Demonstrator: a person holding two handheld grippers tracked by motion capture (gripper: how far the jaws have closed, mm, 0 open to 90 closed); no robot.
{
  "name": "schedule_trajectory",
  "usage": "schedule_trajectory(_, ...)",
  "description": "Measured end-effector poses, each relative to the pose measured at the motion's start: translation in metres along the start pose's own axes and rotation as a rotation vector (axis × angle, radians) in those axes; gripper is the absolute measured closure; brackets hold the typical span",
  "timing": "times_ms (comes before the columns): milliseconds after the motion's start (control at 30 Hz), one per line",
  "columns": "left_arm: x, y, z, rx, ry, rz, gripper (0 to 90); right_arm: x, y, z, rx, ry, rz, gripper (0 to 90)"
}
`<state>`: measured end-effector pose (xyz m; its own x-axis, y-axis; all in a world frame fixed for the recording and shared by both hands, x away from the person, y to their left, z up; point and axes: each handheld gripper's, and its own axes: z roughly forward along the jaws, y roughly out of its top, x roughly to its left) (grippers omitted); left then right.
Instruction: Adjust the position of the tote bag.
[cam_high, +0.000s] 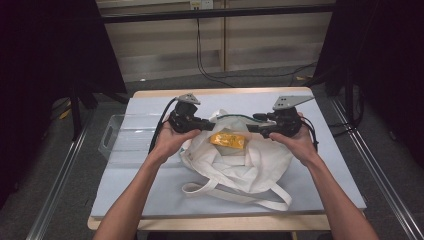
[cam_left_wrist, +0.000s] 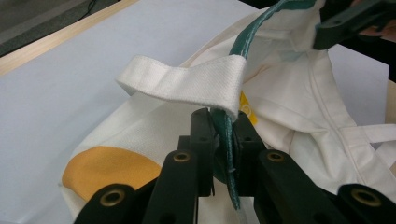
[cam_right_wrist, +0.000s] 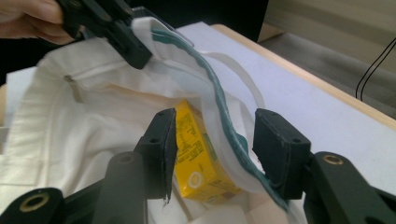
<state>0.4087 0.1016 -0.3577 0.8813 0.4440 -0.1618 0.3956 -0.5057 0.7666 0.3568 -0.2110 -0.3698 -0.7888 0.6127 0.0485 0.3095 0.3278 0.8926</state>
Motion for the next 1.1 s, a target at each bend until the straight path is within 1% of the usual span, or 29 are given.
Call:
schedule_trajectory(67,0.002,0.002,0.0,0.006,0.003,-0.003,82.3,0.004,-0.001,-0.009,-0.022,-0.002,0.003,47.0)
schedule_trajectory(100,0.002,0.002,0.0,0.006,0.003,-0.003,82.3,0.004,-0.001,-0.009,-0.022,-0.002,0.003,47.0)
schedule_trajectory(133,0.003,0.002,0.001,-0.004,0.002,-0.01,82.3,0.006,-0.003,-0.013,-0.025,-0.003,0.003,46.3)
schedule_trajectory(167,0.005,0.003,0.002,0.008,0.006,-0.013,82.3,0.014,-0.007,-0.021,-0.028,-0.008,-0.01,45.6)
schedule_trajectory(200,0.005,0.003,0.002,0.008,0.006,-0.013,82.2,0.014,-0.007,-0.021,-0.028,-0.008,-0.01,45.6)
schedule_trajectory(233,0.005,0.004,0.002,0.016,0.006,-0.017,82.2,0.017,-0.009,-0.024,-0.036,-0.01,-0.011,45.6)
schedule_trajectory(267,0.006,0.005,0.004,0.007,0.003,-0.029,82.2,0.024,-0.015,-0.031,-0.034,-0.026,-0.006,44.6)
schedule_trajectory(300,0.007,0.006,0.004,0.011,0.006,-0.024,82.2,0.027,-0.018,-0.034,-0.035,-0.03,-0.008,44.8)
schedule_trajectory(367,0.008,0.007,0.003,-0.001,0.008,-0.041,82.3,0.034,-0.026,-0.04,-0.048,-0.038,-0.007,45.7)
schedule_trajectory(400,0.01,0.009,0.003,0.002,0.012,-0.04,82.3,0.038,-0.03,-0.042,-0.041,-0.025,-0.008,46.2)
schedule_trajectory(467,0.012,0.011,0.001,0.014,0.019,-0.041,82.3,0.046,-0.039,-0.042,-0.006,-0.003,-0.019,46.3)
schedule_trajectory(500,0.013,0.012,0.002,0.003,0.016,-0.047,82.3,0.05,-0.043,-0.041,0.006,0.021,-0.021,46.7)
schedule_trajectory(567,0.015,0.013,0.002,0.011,0.019,-0.049,82.4,0.059,-0.053,-0.036,0.043,0.069,-0.024,46.6)
schedule_trajectory(600,0.016,0.012,0.003,0.004,0.016,-0.051,82.4,0.064,-0.057,-0.032,0.067,0.085,-0.032,46.1)
schedule_trajectory(633,0.016,0.012,0.004,0.003,0.018,-0.063,82.4,0.068,-0.061,-0.029,0.083,0.1,-0.038,44.5)
schedule_trajectory(667,0.017,0.012,0.003,0.016,0.02,-0.057,82.4,0.073,-0.065,-0.025,0.099,0.118,-0.031,42.5)
schedule_trajectory(700,0.018,0.012,0.004,0.012,0.02,-0.057,82.4,0.077,-0.067,-0.021,0.119,0.13,-0.031,39.8)
schedule_trajectory(733,0.018,0.012,0.004,0.007,0.021,-0.065,82.4,0.082,-0.07,-0.018,0.13,0.138,-0.03,38.1)
schedule_trajectory(800,0.019,0.012,0.003,0.006,0.021,-0.064,82.4,0.092,-0.073,-0.013,0.14,0.17,-0.045,36.4)
schedule_trajectory(833,0.021,0.011,0.004,0.001,0.024,-0.081,82.4,0.096,-0.074,-0.011,0.143,0.187,-0.047,35.9)
schedule_trajectory(867,0.023,0.011,0.003,0.01,0.024,-0.077,82.5,0.1,-0.075,-0.01,0.145,0.198,-0.051,35.9)
schedule_trajectory(900,0.023,0.01,0.003,0.012,0.027,-0.082,82.5,0.104,-0.076,-0.009,0.149,0.21,-0.056,35.9)
schedule_trajectory(933,0.023,0.01,0.003,0.012,0.027,-0.082,82.5,0.104,-0.076,-0.009,0.149,0.21,-0.056,35.9)
schedule_trajectory(967,0.025,0.01,0.003,0.007,0.03,-0.092,82.5,0.109,-0.078,-0.007,0.16,0.228,-0.069,36.2)
schedule_trajectory(1000,0.025,0.01,0.003,0.007,0.03,-0.092,82.5,0.109,-0.078,-0.007,0.16,0.228,-0.069,36.2)
schedule_trajectory(1033,0.027,0.01,0.003,-0.003,0.028,-0.101,82.4,0.11,-0.081,-0.005,0.172,0.231,-0.081,37.9)
schedule_trajectory(1067,0.027,0.01,0.003,-0.003,0.028,-0.101,82.5,0.111,-0.083,-0.004,0.181,0.237,-0.083,39.0)
schedule_trajectory(1100,0.029,0.009,0.004,-0.006,0.024,-0.111,82.4,0.111,-0.086,-0.003,0.194,0.233,-0.089,40.4)
